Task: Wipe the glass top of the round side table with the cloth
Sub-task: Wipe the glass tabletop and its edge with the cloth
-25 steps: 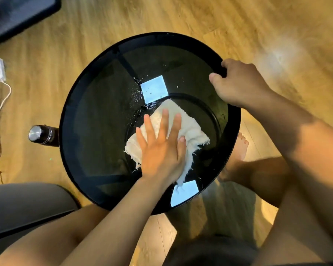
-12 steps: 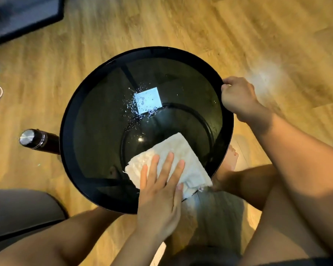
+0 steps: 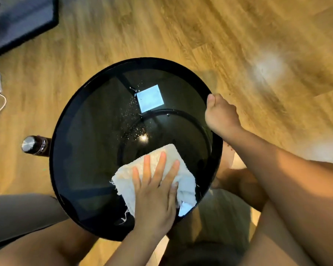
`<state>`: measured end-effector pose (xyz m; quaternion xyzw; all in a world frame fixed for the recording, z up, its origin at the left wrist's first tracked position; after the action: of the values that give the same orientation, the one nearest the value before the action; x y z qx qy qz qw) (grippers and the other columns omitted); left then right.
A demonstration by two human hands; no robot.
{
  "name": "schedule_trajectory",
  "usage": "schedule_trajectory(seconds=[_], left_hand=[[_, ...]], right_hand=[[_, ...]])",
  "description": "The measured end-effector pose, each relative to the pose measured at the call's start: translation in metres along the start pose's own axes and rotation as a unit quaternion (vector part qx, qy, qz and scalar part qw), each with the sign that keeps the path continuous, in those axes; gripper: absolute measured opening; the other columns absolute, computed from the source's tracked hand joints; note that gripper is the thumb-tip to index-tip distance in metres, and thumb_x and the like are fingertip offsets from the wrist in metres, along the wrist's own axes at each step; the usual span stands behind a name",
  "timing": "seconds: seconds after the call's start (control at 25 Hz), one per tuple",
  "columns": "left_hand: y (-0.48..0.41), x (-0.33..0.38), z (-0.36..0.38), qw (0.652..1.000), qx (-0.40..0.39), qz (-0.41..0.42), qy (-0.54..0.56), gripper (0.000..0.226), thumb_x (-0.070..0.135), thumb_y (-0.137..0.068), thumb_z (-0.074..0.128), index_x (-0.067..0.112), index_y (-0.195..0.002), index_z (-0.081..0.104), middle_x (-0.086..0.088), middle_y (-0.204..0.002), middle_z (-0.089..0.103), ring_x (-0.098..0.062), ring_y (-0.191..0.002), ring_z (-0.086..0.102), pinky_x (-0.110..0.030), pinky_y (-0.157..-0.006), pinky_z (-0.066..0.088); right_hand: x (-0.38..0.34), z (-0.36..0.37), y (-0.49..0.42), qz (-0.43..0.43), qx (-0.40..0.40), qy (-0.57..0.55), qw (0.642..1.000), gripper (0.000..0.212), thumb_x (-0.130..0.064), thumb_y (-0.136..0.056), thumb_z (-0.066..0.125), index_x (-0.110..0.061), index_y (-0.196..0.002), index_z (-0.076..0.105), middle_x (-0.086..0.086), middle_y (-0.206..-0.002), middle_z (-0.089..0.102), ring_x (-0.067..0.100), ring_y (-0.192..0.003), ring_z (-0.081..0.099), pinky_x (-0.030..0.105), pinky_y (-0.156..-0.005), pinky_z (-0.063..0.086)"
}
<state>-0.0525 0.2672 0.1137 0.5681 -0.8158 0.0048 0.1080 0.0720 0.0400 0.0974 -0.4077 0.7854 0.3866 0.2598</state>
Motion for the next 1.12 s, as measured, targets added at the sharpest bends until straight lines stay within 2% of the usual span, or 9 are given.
schedule_trajectory(seconds=[0.12, 0.24, 0.32, 0.52, 0.68, 0.8, 0.88, 1.04, 1.12], left_hand=[[-0.064, 0.015, -0.006, 0.999, 0.006, -0.01, 0.043, 0.051, 0.047, -0.102, 0.007, 0.043, -0.151, 0.022, 0.009, -0.165, 0.011, -0.022, -0.151, -0.011, -0.047, -0.119, -0.013], [-0.149, 0.026, -0.016, 0.999, 0.014, 0.013, 0.045, 0.053, 0.046, -0.102, 0.011, 0.039, -0.151, 0.029, 0.005, -0.165, 0.016, -0.03, -0.152, -0.004, -0.057, -0.119, -0.005], [-0.178, 0.025, -0.016, 0.999, 0.018, 0.019, 0.036, 0.047, 0.042, -0.106, 0.021, 0.036, -0.151, 0.032, 0.004, -0.164, 0.019, -0.03, -0.152, 0.0, -0.057, -0.119, -0.004], [-0.083, 0.035, -0.014, 0.994, 0.027, 0.09, 0.054, 0.046, 0.04, -0.103, 0.025, 0.034, -0.145, 0.044, 0.004, -0.157, 0.037, -0.028, -0.15, 0.017, -0.046, -0.121, 0.0], [0.01, 0.038, -0.002, 0.988, -0.044, 0.139, 0.041, 0.045, 0.04, -0.104, 0.027, 0.039, -0.146, 0.041, 0.01, -0.161, 0.029, -0.023, -0.152, 0.012, -0.048, -0.121, 0.007], [-0.033, 0.048, 0.001, 0.983, -0.038, 0.179, -0.034, 0.049, 0.04, -0.103, 0.023, 0.035, -0.15, 0.034, 0.001, -0.162, 0.028, -0.038, -0.15, 0.015, -0.059, -0.118, 0.011], [-0.084, 0.054, -0.002, 0.988, -0.031, 0.147, -0.031, 0.052, 0.042, -0.101, 0.02, 0.036, -0.151, 0.032, 0.0, -0.163, 0.025, -0.044, -0.148, 0.013, -0.063, -0.117, 0.007], [-0.158, 0.059, -0.007, 0.995, -0.045, 0.09, -0.004, 0.049, 0.037, -0.104, 0.026, 0.041, -0.153, 0.022, 0.008, -0.166, 0.008, -0.034, -0.151, -0.007, -0.056, -0.118, -0.01], [-0.163, 0.061, -0.012, 0.995, -0.024, 0.092, 0.002, 0.049, 0.032, -0.104, 0.032, 0.037, -0.153, 0.026, 0.007, -0.165, 0.013, -0.032, -0.152, -0.003, -0.052, -0.119, -0.008]], right_hand=[[0.011, 0.008, 0.003, 0.01, 0.008, -0.09, 0.996, 0.04, -0.043, -0.106, 0.02, -0.02, -0.094, 0.051, -0.002, -0.084, 0.052, 0.022, -0.083, 0.048, 0.033, -0.064, 0.034], [0.014, 0.006, 0.0, 0.021, 0.009, -0.14, 0.99, 0.044, -0.043, -0.106, 0.023, -0.02, -0.126, 0.054, -0.006, -0.111, 0.053, 0.015, -0.103, 0.047, 0.027, -0.081, 0.032], [0.014, 0.008, -0.004, 0.023, 0.02, -0.151, 0.988, 0.045, -0.042, -0.106, 0.025, -0.019, -0.134, 0.051, -0.007, -0.113, 0.049, 0.012, -0.104, 0.044, 0.024, -0.085, 0.029], [0.021, 0.011, -0.009, 0.045, 0.035, -0.235, 0.97, 0.045, -0.046, -0.104, 0.031, -0.015, -0.122, 0.058, -0.004, -0.106, 0.059, 0.018, -0.105, 0.056, 0.025, -0.073, 0.038], [0.024, 0.012, -0.008, 0.057, 0.034, -0.213, 0.975, 0.038, -0.045, -0.104, 0.029, -0.022, -0.116, 0.056, -0.009, -0.096, 0.054, 0.014, -0.095, 0.049, 0.025, -0.071, 0.033], [0.026, 0.01, -0.005, 0.066, 0.045, -0.196, 0.977, 0.035, -0.048, -0.103, 0.029, -0.024, -0.102, 0.055, -0.01, -0.086, 0.054, 0.018, -0.09, 0.052, 0.03, -0.072, 0.036], [0.023, 0.009, -0.006, 0.059, 0.046, -0.178, 0.981, 0.039, -0.047, -0.104, 0.029, -0.022, -0.106, 0.057, -0.006, -0.092, 0.058, 0.02, -0.094, 0.054, 0.029, -0.078, 0.035], [0.024, 0.009, -0.004, 0.081, 0.033, -0.254, 0.963, 0.038, -0.048, -0.1, 0.038, -0.023, -0.112, 0.064, -0.001, -0.106, 0.068, 0.019, -0.098, 0.064, 0.031, -0.083, 0.048], [0.025, 0.012, 0.0, 0.111, 0.015, -0.278, 0.954, 0.036, -0.052, -0.096, 0.04, -0.028, -0.106, 0.065, 0.0, -0.108, 0.07, 0.02, -0.1, 0.066, 0.037, -0.093, 0.051]])
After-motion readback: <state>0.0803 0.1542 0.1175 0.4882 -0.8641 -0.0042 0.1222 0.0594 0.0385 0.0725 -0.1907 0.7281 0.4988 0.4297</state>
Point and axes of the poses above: each hand's wrist, its own y-axis away from the middle knuckle, its own z-axis out of the palm, x = y × z, the point moved 9 cm from there along -y, towards the middle knuckle
